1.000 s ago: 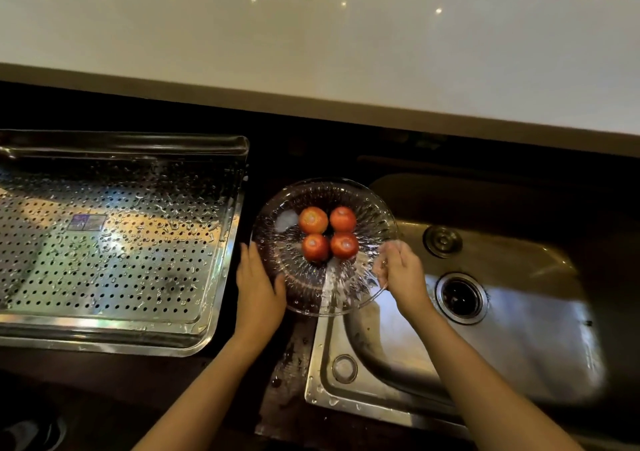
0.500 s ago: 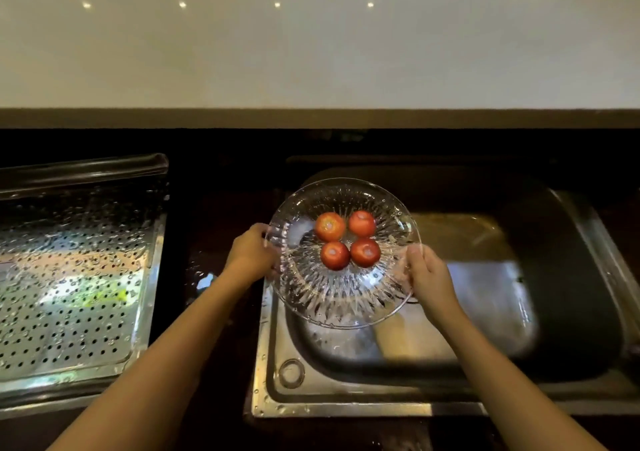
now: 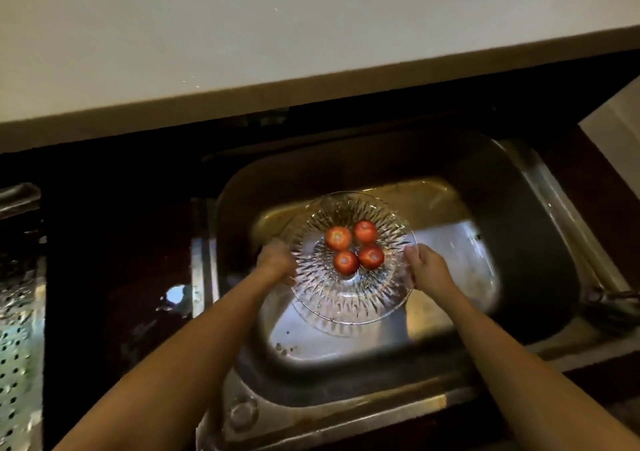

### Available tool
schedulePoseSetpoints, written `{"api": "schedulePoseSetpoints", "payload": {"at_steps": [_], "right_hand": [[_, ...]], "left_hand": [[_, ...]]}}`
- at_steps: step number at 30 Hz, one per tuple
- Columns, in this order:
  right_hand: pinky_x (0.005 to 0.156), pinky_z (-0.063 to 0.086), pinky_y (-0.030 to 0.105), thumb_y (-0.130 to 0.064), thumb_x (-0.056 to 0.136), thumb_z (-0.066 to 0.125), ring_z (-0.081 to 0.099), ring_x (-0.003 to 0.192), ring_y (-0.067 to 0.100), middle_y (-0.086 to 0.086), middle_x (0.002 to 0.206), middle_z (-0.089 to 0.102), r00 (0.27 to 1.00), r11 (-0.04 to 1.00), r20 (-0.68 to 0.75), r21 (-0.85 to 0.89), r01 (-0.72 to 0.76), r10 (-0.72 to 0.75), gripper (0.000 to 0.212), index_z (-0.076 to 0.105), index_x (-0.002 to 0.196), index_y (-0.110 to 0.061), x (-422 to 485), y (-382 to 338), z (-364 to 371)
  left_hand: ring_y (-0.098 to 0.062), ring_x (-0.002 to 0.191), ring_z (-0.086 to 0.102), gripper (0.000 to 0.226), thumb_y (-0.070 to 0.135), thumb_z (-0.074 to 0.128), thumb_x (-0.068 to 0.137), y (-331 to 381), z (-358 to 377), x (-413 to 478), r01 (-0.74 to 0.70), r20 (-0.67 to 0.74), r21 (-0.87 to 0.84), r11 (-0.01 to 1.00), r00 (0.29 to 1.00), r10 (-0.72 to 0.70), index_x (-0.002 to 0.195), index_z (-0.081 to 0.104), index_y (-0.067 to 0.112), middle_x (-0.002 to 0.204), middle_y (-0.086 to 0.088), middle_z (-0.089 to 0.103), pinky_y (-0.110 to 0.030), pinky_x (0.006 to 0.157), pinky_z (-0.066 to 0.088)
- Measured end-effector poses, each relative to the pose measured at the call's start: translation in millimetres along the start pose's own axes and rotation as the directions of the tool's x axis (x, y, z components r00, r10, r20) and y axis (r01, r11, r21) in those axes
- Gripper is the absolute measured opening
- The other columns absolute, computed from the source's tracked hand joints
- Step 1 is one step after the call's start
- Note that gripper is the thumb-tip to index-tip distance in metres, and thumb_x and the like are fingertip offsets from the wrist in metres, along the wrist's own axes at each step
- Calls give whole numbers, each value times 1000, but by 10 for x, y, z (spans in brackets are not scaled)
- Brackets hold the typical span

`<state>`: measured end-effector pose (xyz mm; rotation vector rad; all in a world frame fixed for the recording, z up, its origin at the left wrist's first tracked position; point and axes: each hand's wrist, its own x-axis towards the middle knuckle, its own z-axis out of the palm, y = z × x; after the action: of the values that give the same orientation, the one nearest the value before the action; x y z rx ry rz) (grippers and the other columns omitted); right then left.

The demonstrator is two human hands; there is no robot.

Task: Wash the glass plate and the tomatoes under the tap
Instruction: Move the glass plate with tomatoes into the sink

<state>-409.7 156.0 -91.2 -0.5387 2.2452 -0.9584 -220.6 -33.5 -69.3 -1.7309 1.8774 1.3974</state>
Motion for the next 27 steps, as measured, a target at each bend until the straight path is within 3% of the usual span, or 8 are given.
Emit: {"api": "schedulePoseSetpoints", "payload": {"at_steps": [2,4,5,7,11,17,23,27], "right_hand": [[55,42,22,-20,98,42,52,59,21,10,67,56,999,994,8,-100,-34,34,29,55,82,1,126,120,4],[57,39,27,-22,98,43,53,66,23,5,63,54,998,982,29,-183,-55,61,29,52,76,-5,233,232,18],[59,36,27,-24,98,44,52,68,23,3,62,53,997,972,31,-228,-64,73,29,49,74,-8,275,283,24],[63,36,28,-26,97,44,53,72,26,10,68,58,994,954,31,-286,-92,105,30,47,74,-8,334,358,31],[71,41,34,-28,97,44,59,87,34,26,91,64,987,928,32,-346,-136,157,29,49,78,-6,406,435,44],[83,51,42,-30,97,43,65,84,37,26,92,68,965,905,82,-376,-202,249,34,56,95,1,460,485,88],[83,49,35,-29,98,40,63,96,35,25,105,66,943,828,106,-517,-218,314,36,54,106,4,470,423,68],[77,47,38,-20,89,51,58,104,35,17,112,59,993,727,-47,-678,-112,110,28,44,113,-5,409,236,39]], "left_hand": [[-37,82,70,10,-10,58,80,0,136,126,4,33,-14,1000,999,-3,74,57,-3,89,-28,69,-48,76,58],[-37,85,70,15,-10,57,81,-5,242,217,5,62,19,1000,998,-6,69,57,-1,92,-28,69,-37,67,58],[-36,89,69,7,-8,57,82,-9,285,249,-10,72,47,999,997,6,79,61,-4,99,-26,68,-28,60,56],[-34,98,66,25,-5,57,82,-39,379,352,-23,54,83,996,998,19,107,60,-9,110,-23,65,-19,57,55],[-36,95,67,36,-3,64,77,-83,498,433,-70,9,202,977,998,69,111,53,-9,106,-26,66,-40,80,56],[-34,104,61,43,3,67,78,-158,578,502,-142,-93,264,954,981,172,117,47,-3,115,-22,61,-35,82,47],[-36,106,58,49,8,65,80,-121,562,451,-171,-91,394,903,970,224,122,40,-1,118,-23,56,-39,85,48],[-32,117,45,49,6,63,79,-14,756,220,-320,-157,380,868,902,402,124,42,6,127,-17,45,-37,91,42]]}}
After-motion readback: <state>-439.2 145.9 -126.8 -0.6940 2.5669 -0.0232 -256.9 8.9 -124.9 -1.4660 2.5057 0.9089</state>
